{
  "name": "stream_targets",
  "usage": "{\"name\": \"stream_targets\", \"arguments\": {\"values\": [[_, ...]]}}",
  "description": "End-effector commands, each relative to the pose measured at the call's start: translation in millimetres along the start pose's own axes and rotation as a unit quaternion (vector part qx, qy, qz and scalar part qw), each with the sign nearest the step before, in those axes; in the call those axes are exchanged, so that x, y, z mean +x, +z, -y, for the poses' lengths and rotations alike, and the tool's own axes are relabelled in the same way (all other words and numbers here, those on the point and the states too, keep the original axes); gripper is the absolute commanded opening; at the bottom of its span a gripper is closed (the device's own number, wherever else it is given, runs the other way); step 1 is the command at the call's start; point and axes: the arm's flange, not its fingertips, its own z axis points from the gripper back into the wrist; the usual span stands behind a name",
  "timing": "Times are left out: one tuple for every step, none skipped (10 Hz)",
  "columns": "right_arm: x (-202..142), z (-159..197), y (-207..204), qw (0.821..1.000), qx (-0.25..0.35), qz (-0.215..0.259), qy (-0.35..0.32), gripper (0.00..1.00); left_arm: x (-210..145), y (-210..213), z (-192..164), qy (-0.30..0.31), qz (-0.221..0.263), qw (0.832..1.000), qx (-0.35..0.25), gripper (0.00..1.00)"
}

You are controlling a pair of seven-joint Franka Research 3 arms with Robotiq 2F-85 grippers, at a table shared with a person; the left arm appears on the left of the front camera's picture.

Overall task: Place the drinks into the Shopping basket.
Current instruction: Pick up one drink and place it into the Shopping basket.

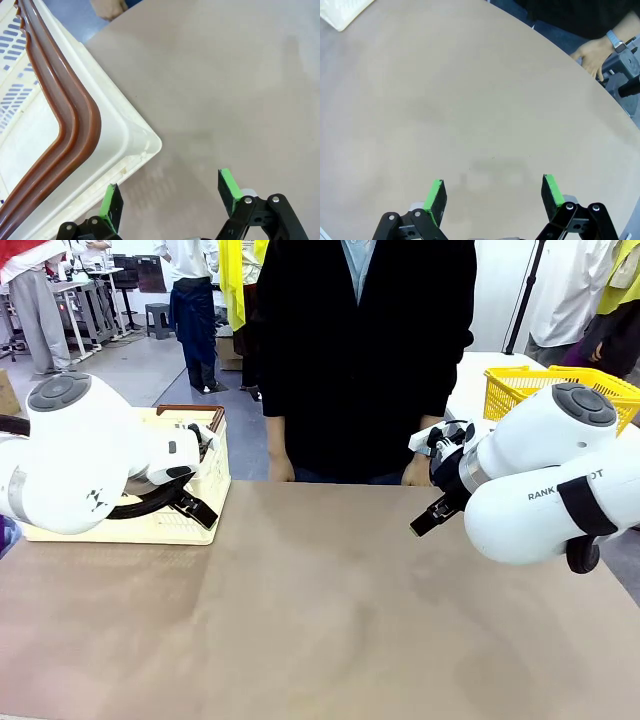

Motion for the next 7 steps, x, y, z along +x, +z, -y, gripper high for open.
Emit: {"name": "stream_targets", "arguments": {"values": [[0.0, 0.0, 0.0, 1.000, 0.000, 0.000, 0.000, 1.00, 0.0, 0.0, 0.0, 0.000, 0.000, 1.000, 0.000, 1.00], [0.0, 0.0, 0.0, 1.000, 0.000, 0.000, 0.000, 1.00, 0.0, 0.0, 0.0, 0.000, 0.000, 1.000, 0.000, 1.00], [0.0, 0.0, 0.0, 1.000, 0.000, 0.000, 0.000, 1.00, 0.0, 0.0, 0.0, 0.000, 0.000, 1.000, 0.000, 1.00], [0.0, 0.0, 0.0, 1.000, 0.000, 0.000, 0.000, 1.00, 0.0, 0.0, 0.0, 0.000, 0.000, 1.000, 0.000, 1.00], [0.0, 0.0, 0.0, 1.000, 0.000, 0.000, 0.000, 1.00, 0.0, 0.0, 0.0, 0.000, 0.000, 1.000, 0.000, 1.00], [0.0, 0.0, 0.0, 1.000, 0.000, 0.000, 0.000, 1.00, 0.0, 0.0, 0.0, 0.000, 0.000, 1.000, 0.000, 1.00], [0.0, 0.0, 0.0, 1.000, 0.000, 0.000, 0.000, 1.00, 0.0, 0.0, 0.0, 0.000, 0.000, 1.000, 0.000, 1.00]]}}
